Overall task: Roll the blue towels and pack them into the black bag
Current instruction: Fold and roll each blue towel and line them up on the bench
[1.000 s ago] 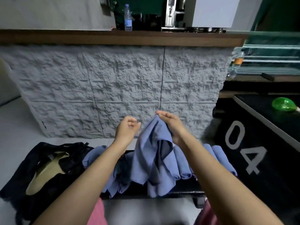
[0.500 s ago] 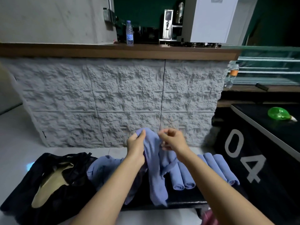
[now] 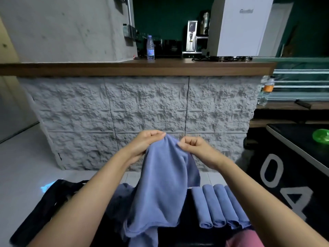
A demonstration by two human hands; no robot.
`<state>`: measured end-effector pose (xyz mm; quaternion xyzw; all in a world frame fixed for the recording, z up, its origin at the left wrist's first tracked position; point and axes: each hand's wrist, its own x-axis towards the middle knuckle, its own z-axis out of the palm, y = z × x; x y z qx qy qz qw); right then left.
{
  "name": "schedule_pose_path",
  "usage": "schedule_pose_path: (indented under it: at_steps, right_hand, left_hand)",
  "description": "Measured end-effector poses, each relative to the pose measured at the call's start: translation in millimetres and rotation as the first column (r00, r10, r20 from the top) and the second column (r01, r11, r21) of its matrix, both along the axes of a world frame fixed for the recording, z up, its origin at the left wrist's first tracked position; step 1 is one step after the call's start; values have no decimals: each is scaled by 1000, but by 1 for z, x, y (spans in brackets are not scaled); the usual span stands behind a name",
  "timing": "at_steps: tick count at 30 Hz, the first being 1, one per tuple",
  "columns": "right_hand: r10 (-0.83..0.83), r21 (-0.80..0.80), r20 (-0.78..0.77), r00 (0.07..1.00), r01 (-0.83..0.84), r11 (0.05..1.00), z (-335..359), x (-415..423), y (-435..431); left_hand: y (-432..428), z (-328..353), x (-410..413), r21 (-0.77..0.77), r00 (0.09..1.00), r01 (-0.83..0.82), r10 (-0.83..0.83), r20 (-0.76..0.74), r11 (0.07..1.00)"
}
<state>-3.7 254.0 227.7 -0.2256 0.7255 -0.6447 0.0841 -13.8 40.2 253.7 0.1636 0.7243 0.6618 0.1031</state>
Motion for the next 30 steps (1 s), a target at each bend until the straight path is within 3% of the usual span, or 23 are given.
schedule_pose_path:
  at_steps: [7,11,14,17,20,22,25,30]
  right_hand:
    - [-48,42,78,996,45,998,-10,10,50]
    - [-118,70,8,993,117,991,-1,13,81]
    - [-78,34,-1,997,78,996,15,16,82]
    - [6,90,-103,995,3,996,29,13,52]
    - [-5,315,-339,941,118,942,27,-5,22]
    - [-23,385,-367,930,174,907,19,-16,15]
    - [-141,295,-357,923,254,921,13,-19,14]
    - [-356,144,-335,873,420,896,18,-21,24]
  left_hand:
    - [-27,1,-10,93,976,-211,215,-27,973]
    - [-29,-12,-25,27,938,-347,347,-23,938]
    - [-15,-22,-33,-78,913,-408,405,-53,910]
    - [17,-25,-25,-97,927,-366,353,-127,925]
    - [47,-21,-14,-108,967,-218,200,-158,970]
    - [55,-19,-11,-65,974,-185,173,-148,981]
    - [51,-26,-9,15,975,-207,207,-77,978]
    - [35,-72,6,-63,990,-122,126,65,990]
